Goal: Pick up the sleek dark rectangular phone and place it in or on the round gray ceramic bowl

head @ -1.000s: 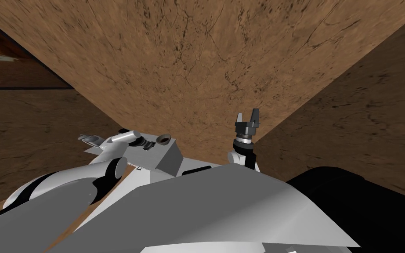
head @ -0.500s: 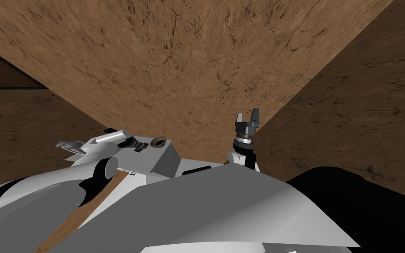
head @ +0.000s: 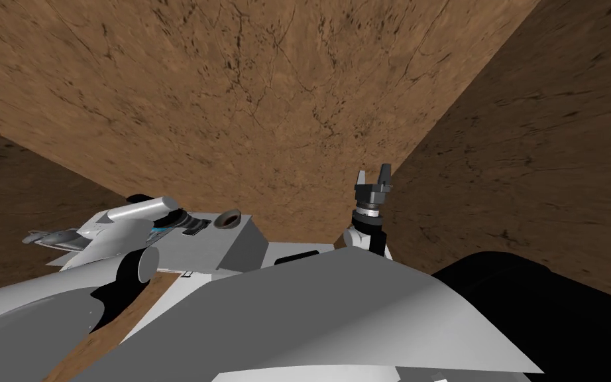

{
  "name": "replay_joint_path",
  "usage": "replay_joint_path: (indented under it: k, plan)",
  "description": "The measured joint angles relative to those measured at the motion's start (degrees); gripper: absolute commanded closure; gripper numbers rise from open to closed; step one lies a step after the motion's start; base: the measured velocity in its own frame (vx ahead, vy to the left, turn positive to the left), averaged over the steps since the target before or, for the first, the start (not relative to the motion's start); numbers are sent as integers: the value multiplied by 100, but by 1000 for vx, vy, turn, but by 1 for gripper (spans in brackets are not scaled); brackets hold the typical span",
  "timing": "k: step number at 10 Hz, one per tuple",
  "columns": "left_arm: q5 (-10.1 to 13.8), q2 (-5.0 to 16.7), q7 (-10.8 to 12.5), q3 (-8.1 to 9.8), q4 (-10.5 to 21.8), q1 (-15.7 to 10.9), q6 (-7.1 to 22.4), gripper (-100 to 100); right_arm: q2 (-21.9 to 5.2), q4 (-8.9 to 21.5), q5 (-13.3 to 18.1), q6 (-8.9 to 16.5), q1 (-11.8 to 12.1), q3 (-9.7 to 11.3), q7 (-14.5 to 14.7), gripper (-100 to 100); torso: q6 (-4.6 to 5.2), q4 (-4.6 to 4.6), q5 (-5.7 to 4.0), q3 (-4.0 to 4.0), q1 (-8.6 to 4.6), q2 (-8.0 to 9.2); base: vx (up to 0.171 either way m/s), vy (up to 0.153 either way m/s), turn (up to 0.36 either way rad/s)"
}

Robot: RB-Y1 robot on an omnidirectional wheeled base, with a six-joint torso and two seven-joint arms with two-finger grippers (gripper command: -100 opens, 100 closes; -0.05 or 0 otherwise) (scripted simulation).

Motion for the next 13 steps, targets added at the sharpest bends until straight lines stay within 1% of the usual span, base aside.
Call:
replay_joint_path:
  k: [1,2,3,5,6,7,8,9,10,11,12,13]
  plan:
    - [-26,90,-64,19,227,-117,-27,100,0,0,0,0,1,0,0,0,-5,-1,4,-1,5,-2,1,-31,-181]
    - [-27,204,-123,108,276,-42,-21,100,0,0,0,0,0,0,0,0,-4,-2,6,-2,9,-2,2,-31,-248]
    - [-86,340,-174,161,563,-126,-45,100,0,0,0,0,0,0,0,0,2,-2,7,-4,9,-6,10,-30,-293]
    - [-155,523,-69,369,375,113,222,100,0,0,0,0,0,0,0,0,-2,-2,8,-6,10,-10,12,-17,-157]
    - [-177,590,-76,401,487,81,250,100,0,0,0,0,1,-1,0,0,-9,-2,12,-4,17,-7,19,-16,-343]
    - [-208,752,-81,527,622,142,313,100,0,0,0,0,0,0,0,0,1,0,11,-5,18,-10,31,-1,-323]
    - [-214,836,12,697,412,376,518,100,-1,0,0,0,1,-1,0,0,-3,-1,13,-7,21,-13,24,10,-63]
    - [-252,893,37,716,564,303,553,100,0,0,0,0,1,-1,0,0,-13,-1,16,-6,27,-11,24,3,-129]
    - [-296,987,25,746,830,226,510,100,-1,0,0,0,1,-1,0,0,-11,-1,18,-5,29,-11,30,13,-223]
    - [-332,1035,90,826,894,286,545,100,-1,0,0,0,1,-1,0,0,-6,-1,20,-7,32,-14,34,20,-211]
    - [-378,1113,155,887,1053,266,592,100,-1,0,0,0,1,-1,0,0,-8,0,20,-8,34,-16,41,24,-145]
    - [-415,1164,246,959,1097,293,688,100,-1,0,0,0,1,-1,0,0,-15,0,21,-7,36,-16,42,26,-175]
